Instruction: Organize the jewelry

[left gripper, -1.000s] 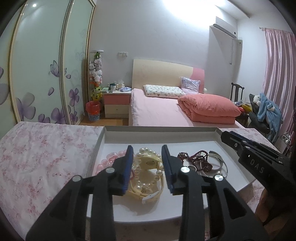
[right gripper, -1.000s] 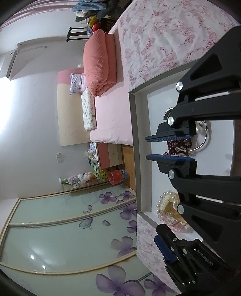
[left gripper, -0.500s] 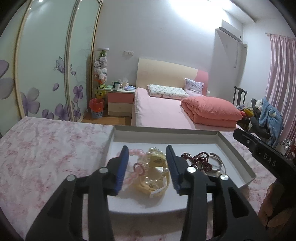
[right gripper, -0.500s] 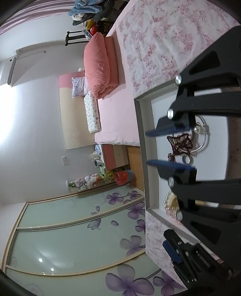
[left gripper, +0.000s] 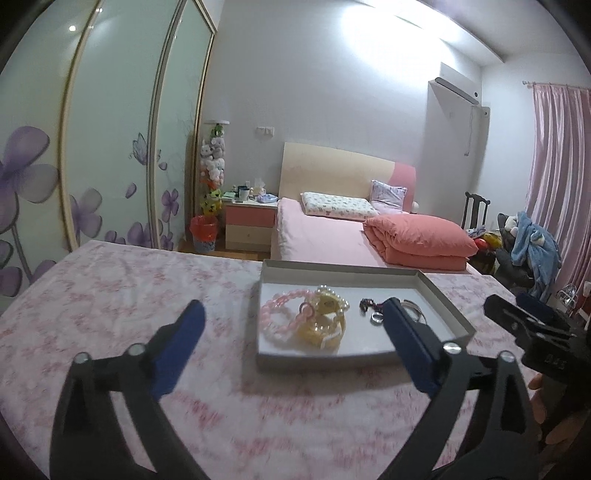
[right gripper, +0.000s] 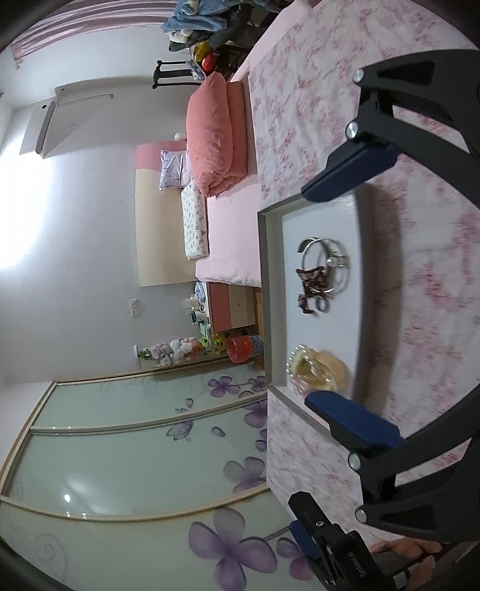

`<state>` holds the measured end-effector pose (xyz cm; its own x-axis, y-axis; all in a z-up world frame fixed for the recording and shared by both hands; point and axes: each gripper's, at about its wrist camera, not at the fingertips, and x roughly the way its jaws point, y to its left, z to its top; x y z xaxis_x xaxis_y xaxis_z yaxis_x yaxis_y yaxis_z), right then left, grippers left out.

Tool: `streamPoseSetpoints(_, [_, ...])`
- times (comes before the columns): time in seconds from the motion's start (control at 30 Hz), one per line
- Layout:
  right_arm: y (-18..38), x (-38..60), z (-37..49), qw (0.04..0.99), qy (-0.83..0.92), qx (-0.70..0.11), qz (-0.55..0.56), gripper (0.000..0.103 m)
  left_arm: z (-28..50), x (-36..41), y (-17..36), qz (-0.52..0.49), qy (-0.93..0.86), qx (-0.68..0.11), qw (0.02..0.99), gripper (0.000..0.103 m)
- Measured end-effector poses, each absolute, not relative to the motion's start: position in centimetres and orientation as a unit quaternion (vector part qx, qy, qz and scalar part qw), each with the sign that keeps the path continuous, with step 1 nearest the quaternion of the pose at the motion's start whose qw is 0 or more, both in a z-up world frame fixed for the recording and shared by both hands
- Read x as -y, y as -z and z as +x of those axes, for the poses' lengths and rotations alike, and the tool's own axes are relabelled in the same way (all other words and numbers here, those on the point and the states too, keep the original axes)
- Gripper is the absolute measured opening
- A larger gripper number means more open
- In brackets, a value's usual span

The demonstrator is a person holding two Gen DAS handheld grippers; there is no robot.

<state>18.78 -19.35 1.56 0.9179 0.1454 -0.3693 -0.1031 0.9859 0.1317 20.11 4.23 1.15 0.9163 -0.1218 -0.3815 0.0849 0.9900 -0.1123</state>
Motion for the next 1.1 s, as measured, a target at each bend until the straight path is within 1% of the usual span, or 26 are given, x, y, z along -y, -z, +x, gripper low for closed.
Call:
streamPoseSetpoints(0.23, [-1.8, 18.6, 14.2, 0.982, -0.059, -0.178, 0.028, 0.101, 15.4, -4.1, -0.7, -0.027, 0.033, -0.187, 0.981, 0.099])
streamPoseSetpoints(0.43, [-1.6, 18.1, 11.1, 0.987, -0.047, -0.153, -0.003, 0.101, 11.6, -3.0, -0.8, 0.011, 0.003, -0.146, 0.989, 0.099])
streamPoseSetpoints(0.63, [-0.9, 17.7, 9.1, 0.989, -0.043, -0.144, -0.012, 0.101, 9.0, -1.2, -0.7, 0.047, -0.009, -0.114, 0.992, 0.099])
streamPoseSetpoints(0.9, [0.4, 19.0, 8.2, 0.990, -0.024, -0.142, 0.007, 0.101, 8.0, -2.1, -0.1, 0.010, -0.006, -0.118, 0.993, 0.099])
streamPoseSetpoints(1.1, [0.9, 19.9, 8.1, 0.989, -0.024, -0.145, 0.033, 0.101, 7.6, -2.0, 0.1, 0.009, -0.004, -0.110, 0.994, 0.099])
